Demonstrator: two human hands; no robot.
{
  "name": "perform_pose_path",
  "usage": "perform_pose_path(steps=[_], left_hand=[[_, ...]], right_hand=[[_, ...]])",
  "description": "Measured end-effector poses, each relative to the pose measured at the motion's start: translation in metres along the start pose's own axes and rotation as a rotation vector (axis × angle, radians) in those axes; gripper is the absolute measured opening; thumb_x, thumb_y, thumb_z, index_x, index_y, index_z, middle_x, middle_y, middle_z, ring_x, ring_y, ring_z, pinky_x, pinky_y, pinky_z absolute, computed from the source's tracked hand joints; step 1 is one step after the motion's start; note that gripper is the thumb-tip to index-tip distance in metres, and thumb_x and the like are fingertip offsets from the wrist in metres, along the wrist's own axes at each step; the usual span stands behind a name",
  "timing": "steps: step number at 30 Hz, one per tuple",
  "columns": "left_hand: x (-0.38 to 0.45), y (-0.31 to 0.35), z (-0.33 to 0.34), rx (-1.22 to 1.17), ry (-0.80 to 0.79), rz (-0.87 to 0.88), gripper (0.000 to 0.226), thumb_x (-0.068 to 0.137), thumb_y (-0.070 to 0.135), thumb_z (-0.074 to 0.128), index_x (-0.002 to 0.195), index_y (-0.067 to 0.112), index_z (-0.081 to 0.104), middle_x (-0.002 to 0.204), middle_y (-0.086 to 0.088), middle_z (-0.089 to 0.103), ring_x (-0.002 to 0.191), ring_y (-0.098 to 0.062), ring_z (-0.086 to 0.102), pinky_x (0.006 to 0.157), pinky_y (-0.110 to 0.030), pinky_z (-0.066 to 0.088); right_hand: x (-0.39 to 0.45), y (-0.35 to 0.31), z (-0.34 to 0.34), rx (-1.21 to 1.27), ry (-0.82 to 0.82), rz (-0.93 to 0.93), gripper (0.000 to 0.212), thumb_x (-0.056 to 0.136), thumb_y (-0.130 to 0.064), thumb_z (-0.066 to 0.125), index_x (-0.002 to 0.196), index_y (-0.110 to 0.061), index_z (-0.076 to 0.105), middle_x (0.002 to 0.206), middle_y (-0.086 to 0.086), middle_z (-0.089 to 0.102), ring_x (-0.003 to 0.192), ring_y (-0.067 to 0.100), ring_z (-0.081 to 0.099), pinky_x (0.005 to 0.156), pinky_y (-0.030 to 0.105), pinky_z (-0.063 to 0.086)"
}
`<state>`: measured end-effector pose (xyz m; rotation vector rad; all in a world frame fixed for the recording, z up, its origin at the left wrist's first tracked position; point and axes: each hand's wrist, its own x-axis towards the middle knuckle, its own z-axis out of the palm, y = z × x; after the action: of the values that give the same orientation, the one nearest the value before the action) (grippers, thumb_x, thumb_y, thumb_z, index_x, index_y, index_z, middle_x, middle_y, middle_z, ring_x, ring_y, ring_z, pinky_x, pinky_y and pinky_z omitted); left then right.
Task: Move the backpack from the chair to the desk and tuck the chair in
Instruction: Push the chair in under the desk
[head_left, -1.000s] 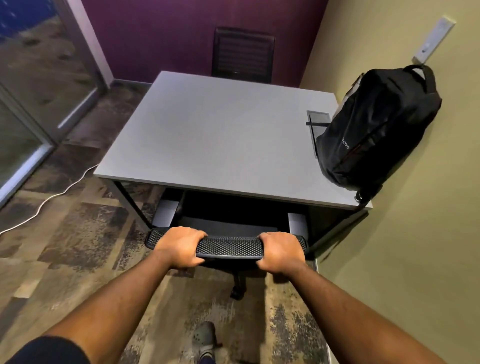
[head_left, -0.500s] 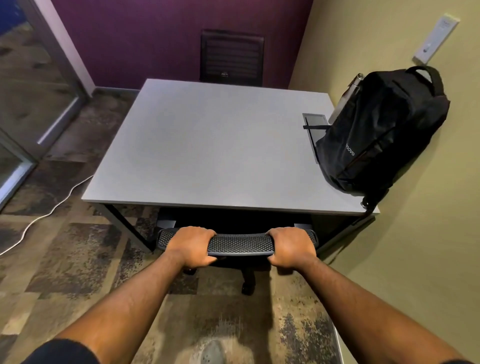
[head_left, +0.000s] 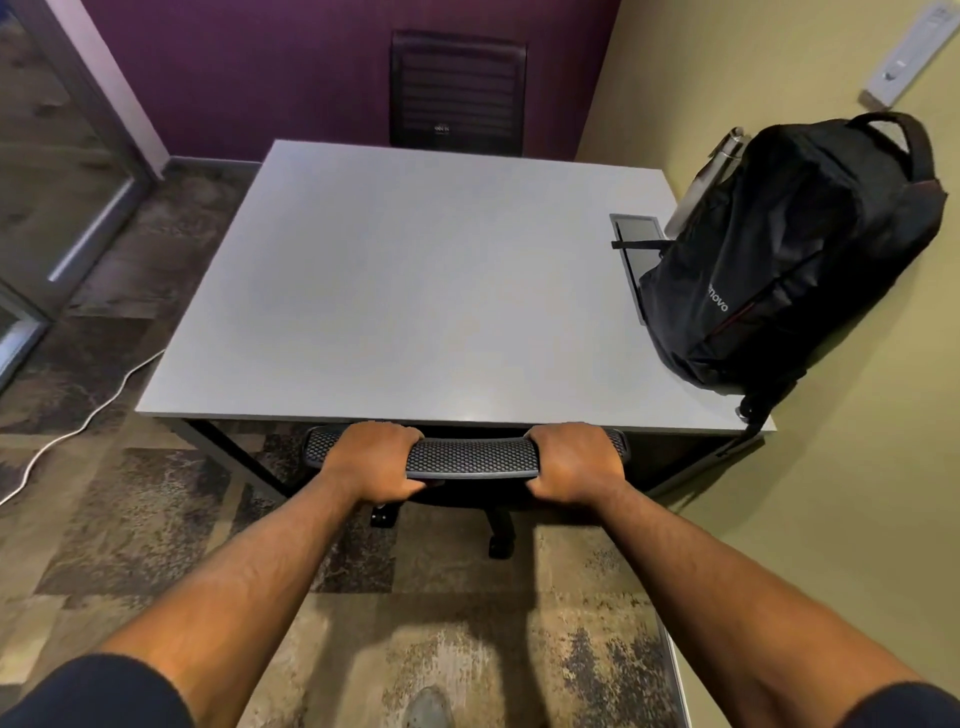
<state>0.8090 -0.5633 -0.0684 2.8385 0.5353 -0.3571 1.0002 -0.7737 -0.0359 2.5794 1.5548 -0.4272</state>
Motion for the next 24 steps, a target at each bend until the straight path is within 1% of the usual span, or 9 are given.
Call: perform_pose_path(steps=[4,11,13,15,17,19,20,22,24], left_hand=[[0.005,-0.004,0.003,0.021,-0.007,0.012,0.053,0.072,0.066,0.059,0.115,0.037,0.063,0.103,0.013,0.073,0.095,-0.014,0.069,0.080,-0.036,0.057],[0.008,-0.004,0.006,0.029,0.013,0.026,0.055,0.070,0.065,0.056,0.117,0.036,0.063,0.105,0.013,0.073,0.096,-0.014,0.069,0.082,-0.037,0.057],[0.007,-0.003,0.005,0.024,0.015,0.027,0.055,0.071,0.067,0.057,0.117,0.038,0.062,0.105,0.014,0.072,0.096,-0.013,0.069,0.082,-0.037,0.056],[0.008,-0.002,0.004,0.008,0.019,0.030,0.056,0.071,0.076,0.057,0.115,0.040,0.061,0.103,0.016,0.072,0.095,-0.012,0.069,0.080,-0.036,0.056],[0.009,0.002,0.002,-0.016,0.005,0.027,0.070,0.067,0.092,0.051,0.115,0.042,0.060,0.104,0.019,0.070,0.095,-0.011,0.068,0.079,-0.035,0.055],[0.009,0.007,0.000,-0.003,-0.023,0.027,0.087,0.061,0.102,0.043,0.122,0.041,0.058,0.115,0.017,0.070,0.103,-0.013,0.067,0.084,-0.037,0.056],[0.009,0.009,-0.002,0.017,-0.042,0.022,0.095,0.059,0.104,0.040,0.127,0.040,0.056,0.121,0.014,0.069,0.108,-0.015,0.066,0.087,-0.039,0.056],[0.007,0.012,-0.004,0.052,-0.070,0.004,0.116,0.055,0.108,0.031,0.140,0.031,0.050,0.131,0.004,0.065,0.116,-0.022,0.064,0.095,-0.043,0.054],[0.004,0.013,-0.004,0.082,-0.068,-0.011,0.131,0.051,0.110,0.021,0.145,0.023,0.046,0.134,-0.003,0.064,0.117,-0.026,0.063,0.099,-0.044,0.051]], right_hand=[[0.004,0.002,0.001,-0.012,0.000,-0.018,0.050,0.075,-0.056,0.061,0.115,-0.028,0.069,0.102,-0.005,0.077,0.092,0.023,0.073,0.081,0.039,0.061],[0.007,0.008,0.005,-0.046,-0.008,-0.035,0.057,0.077,-0.057,0.058,0.124,-0.027,0.066,0.111,-0.004,0.076,0.099,0.023,0.072,0.086,0.039,0.060],[0.008,0.010,0.007,-0.041,-0.008,-0.034,0.058,0.077,-0.058,0.058,0.125,-0.028,0.066,0.112,-0.005,0.076,0.100,0.023,0.072,0.086,0.039,0.060],[0.008,0.012,0.008,-0.020,-0.010,-0.032,0.057,0.075,-0.059,0.058,0.124,-0.029,0.066,0.111,-0.006,0.076,0.100,0.022,0.072,0.087,0.038,0.060],[0.008,0.015,0.008,0.008,-0.015,-0.026,0.055,0.075,-0.060,0.059,0.121,-0.030,0.067,0.108,-0.007,0.077,0.099,0.021,0.073,0.086,0.037,0.060],[0.006,0.019,0.009,0.037,-0.022,-0.023,0.055,0.075,-0.060,0.062,0.121,-0.031,0.068,0.108,-0.009,0.077,0.100,0.020,0.072,0.087,0.037,0.059],[0.005,0.021,0.009,0.046,-0.029,-0.023,0.055,0.075,-0.060,0.063,0.122,-0.032,0.068,0.109,-0.009,0.077,0.101,0.019,0.072,0.088,0.037,0.059],[0.004,0.022,0.008,0.057,-0.044,-0.031,0.057,0.075,-0.061,0.064,0.124,-0.032,0.067,0.112,-0.010,0.076,0.104,0.019,0.072,0.089,0.037,0.058],[0.005,0.023,0.007,0.070,-0.067,-0.046,0.062,0.075,-0.065,0.064,0.128,-0.033,0.066,0.116,-0.008,0.076,0.108,0.020,0.071,0.091,0.038,0.058]])
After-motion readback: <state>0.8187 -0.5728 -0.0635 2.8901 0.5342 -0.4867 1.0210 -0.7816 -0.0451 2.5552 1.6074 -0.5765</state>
